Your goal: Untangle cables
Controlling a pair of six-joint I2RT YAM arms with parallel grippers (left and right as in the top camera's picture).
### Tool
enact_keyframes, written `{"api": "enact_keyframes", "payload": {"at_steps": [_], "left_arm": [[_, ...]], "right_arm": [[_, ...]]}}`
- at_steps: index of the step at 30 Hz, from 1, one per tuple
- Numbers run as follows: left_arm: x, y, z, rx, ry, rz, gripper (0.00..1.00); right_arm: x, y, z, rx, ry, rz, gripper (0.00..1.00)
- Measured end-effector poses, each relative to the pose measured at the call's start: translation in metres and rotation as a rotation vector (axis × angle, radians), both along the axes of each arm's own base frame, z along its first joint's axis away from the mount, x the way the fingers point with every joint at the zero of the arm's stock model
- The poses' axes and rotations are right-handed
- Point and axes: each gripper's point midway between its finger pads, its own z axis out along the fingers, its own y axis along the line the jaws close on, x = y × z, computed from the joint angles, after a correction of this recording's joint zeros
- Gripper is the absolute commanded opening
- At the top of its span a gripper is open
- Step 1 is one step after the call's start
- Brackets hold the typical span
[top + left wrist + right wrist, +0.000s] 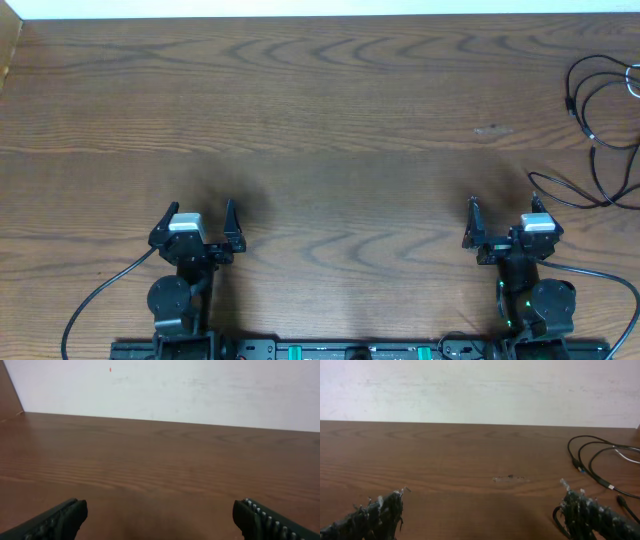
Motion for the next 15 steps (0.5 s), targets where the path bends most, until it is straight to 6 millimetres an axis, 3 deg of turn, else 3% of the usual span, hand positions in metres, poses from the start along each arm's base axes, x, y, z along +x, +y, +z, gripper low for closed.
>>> {"api": "enact_keyframes", "payload": {"at_steps": [15], "left_arm": [[-0.0010,0.0000,0.0058,0.002,-0.025,0.000,0.98]], "right_arm": [[0.0000,0.0000,0.0000,0.000,0.000,0.000,0.99]]}}
